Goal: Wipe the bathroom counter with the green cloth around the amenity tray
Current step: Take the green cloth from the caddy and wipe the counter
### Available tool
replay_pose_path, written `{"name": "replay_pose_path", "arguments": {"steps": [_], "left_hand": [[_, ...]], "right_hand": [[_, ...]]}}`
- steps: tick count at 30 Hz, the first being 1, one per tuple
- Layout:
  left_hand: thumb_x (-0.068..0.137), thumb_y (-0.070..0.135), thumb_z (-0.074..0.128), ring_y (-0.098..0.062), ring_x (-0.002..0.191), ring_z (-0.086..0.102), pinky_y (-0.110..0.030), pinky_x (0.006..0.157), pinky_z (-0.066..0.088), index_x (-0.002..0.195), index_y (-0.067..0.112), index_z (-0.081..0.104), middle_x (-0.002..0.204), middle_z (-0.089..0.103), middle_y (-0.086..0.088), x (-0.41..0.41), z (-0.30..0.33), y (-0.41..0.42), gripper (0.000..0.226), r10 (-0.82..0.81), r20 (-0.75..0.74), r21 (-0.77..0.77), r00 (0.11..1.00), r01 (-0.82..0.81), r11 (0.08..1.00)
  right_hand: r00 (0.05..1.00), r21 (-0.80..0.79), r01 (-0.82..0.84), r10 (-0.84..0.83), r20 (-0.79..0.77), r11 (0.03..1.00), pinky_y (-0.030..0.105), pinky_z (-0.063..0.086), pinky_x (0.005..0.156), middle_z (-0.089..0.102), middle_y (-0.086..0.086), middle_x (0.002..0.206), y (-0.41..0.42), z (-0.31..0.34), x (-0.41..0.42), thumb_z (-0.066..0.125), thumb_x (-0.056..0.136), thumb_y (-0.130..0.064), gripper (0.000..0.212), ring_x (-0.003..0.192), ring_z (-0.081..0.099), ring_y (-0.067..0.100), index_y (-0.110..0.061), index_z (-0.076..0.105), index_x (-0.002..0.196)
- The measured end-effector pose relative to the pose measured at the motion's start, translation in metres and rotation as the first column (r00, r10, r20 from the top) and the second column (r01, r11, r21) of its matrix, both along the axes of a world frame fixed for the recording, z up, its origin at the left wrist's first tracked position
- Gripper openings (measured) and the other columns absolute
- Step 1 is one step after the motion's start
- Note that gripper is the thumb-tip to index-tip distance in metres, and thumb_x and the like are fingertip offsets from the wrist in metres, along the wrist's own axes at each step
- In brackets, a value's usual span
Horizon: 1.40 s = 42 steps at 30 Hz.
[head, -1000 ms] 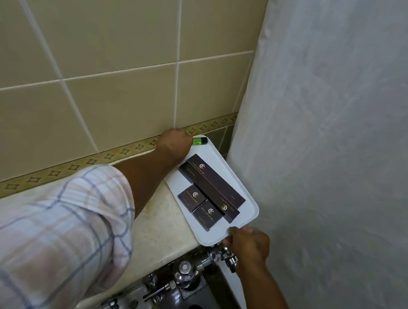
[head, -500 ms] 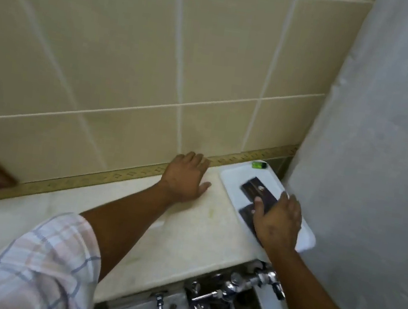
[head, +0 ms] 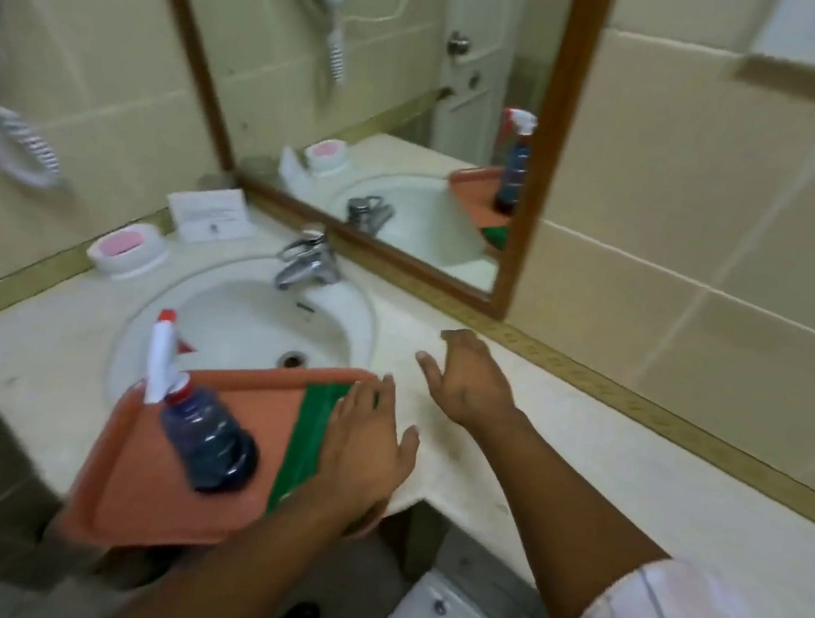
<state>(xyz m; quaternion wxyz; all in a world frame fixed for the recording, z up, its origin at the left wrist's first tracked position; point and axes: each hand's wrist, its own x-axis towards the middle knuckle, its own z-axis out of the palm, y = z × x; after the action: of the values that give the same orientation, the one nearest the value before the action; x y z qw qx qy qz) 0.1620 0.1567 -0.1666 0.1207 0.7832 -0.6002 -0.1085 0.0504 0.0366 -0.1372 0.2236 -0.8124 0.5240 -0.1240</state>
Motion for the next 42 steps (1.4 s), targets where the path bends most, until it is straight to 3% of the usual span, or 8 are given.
{"name": "replay_pose_path", "arguments": {"steps": [4, 13, 18, 24, 29, 35, 37, 42], "left_hand": [[0.093, 0.040, 0.044, -0.030, 0.136, 0.038, -0.044, 0.113, 0.033, 0.149, 0.011, 0.029, 0.151, 0.037, -0.014, 0.032, -0.014, 0.037, 0.065, 0.255, -0.117, 0.083, 0.960, -0.246, 0.966], [0.075, 0.039, 0.076, -0.031, 0.103, 0.059, -0.037, 0.080, 0.050, 0.120, 0.007, 0.048, 0.117, 0.057, -0.014, 0.064, -0.037, 0.050, 0.062, 0.515, -0.219, 0.241, 0.829, -0.465, 0.852], [0.068, 0.033, 0.073, -0.031, 0.079, 0.069, -0.035, 0.069, 0.057, 0.091, 0.011, 0.064, 0.088, 0.073, -0.012, 0.077, -0.043, 0.036, 0.033, 0.529, -0.354, 0.315, 0.772, -0.434, 0.844], [0.069, 0.029, 0.064, -0.030, 0.078, 0.068, -0.038, 0.073, 0.058, 0.075, 0.026, 0.059, 0.085, 0.072, -0.005, 0.078, -0.035, 0.033, 0.009, 0.475, -0.450, 0.285, 0.756, -0.382, 0.879], [0.064, 0.036, 0.068, -0.006, 0.067, 0.063, -0.025, 0.056, 0.049, 0.074, 0.034, 0.059, 0.067, 0.067, 0.014, 0.049, -0.003, 0.016, 0.013, 0.362, -0.560, 0.156, 0.746, -0.334, 0.930], [0.073, 0.013, 0.080, -0.015, 0.076, 0.071, -0.023, 0.052, 0.056, 0.092, 0.024, 0.061, 0.089, 0.073, 0.002, -0.021, 0.000, -0.029, 0.029, 0.317, -0.819, 0.246, 0.478, -0.208, 0.947], [0.075, 0.007, 0.079, -0.022, 0.081, 0.072, -0.032, 0.067, 0.062, 0.093, 0.018, 0.062, 0.094, 0.073, -0.005, -0.044, -0.012, -0.043, 0.027, 0.373, -0.834, 0.331, 0.405, -0.174, 0.928], [0.074, 0.011, 0.079, -0.027, 0.088, 0.071, -0.042, 0.081, 0.061, 0.092, 0.016, 0.062, 0.100, 0.073, -0.009, -0.067, -0.038, -0.061, 0.025, 0.410, -0.821, 0.381, 0.397, -0.154, 0.912]], "right_hand": [[0.949, 0.147, -0.254, 0.275, -0.151, 0.956, 0.042, 0.047, 0.096, 0.055, 0.012, 0.128, 0.024, -0.016, 0.093, 0.053, 0.093, -0.035, 0.041, 0.119, 0.052, 0.033, -0.012, 0.054, 0.126], [0.901, 0.179, -0.259, 0.304, -0.308, 0.949, 0.039, 0.048, 0.080, 0.062, 0.010, 0.113, 0.031, -0.046, 0.127, 0.064, 0.085, -0.027, 0.032, 0.102, 0.058, 0.029, -0.012, 0.061, 0.114], [0.903, 0.223, -0.223, 0.287, -0.320, 0.949, 0.035, 0.044, 0.072, 0.066, 0.009, 0.104, 0.025, -0.050, 0.129, 0.058, 0.089, -0.028, 0.013, 0.083, 0.053, 0.024, -0.016, 0.062, 0.091], [0.933, 0.223, -0.230, 0.280, -0.226, 0.947, 0.040, 0.039, 0.083, 0.055, 0.002, 0.079, 0.016, -0.031, 0.105, 0.067, 0.080, -0.042, 0.027, 0.083, 0.051, 0.022, -0.017, 0.059, 0.085], [0.991, 0.366, -0.136, 0.124, 0.055, 0.920, 0.026, 0.044, 0.055, 0.064, -0.004, 0.076, -0.017, 0.010, 0.035, 0.083, 0.073, -0.036, 0.024, 0.072, 0.061, 0.013, -0.024, 0.062, 0.069], [0.994, 0.398, 0.085, -0.103, 0.025, 0.913, 0.025, 0.043, 0.056, 0.066, -0.003, 0.082, -0.065, 0.029, -0.053, 0.088, 0.070, -0.032, 0.024, 0.076, 0.061, 0.012, -0.022, 0.067, 0.076], [0.988, 0.388, 0.151, -0.139, -0.058, 0.909, 0.026, 0.043, 0.057, 0.065, -0.001, 0.082, -0.075, 0.020, -0.072, 0.088, 0.070, -0.033, 0.026, 0.081, 0.060, 0.018, -0.018, 0.069, 0.081], [0.963, 0.371, 0.265, -0.227, -0.146, 0.890, 0.030, 0.048, 0.071, 0.068, 0.007, 0.100, -0.085, -0.016, -0.087, 0.090, 0.068, -0.034, 0.050, 0.093, 0.062, 0.024, -0.007, 0.073, 0.107]]}}
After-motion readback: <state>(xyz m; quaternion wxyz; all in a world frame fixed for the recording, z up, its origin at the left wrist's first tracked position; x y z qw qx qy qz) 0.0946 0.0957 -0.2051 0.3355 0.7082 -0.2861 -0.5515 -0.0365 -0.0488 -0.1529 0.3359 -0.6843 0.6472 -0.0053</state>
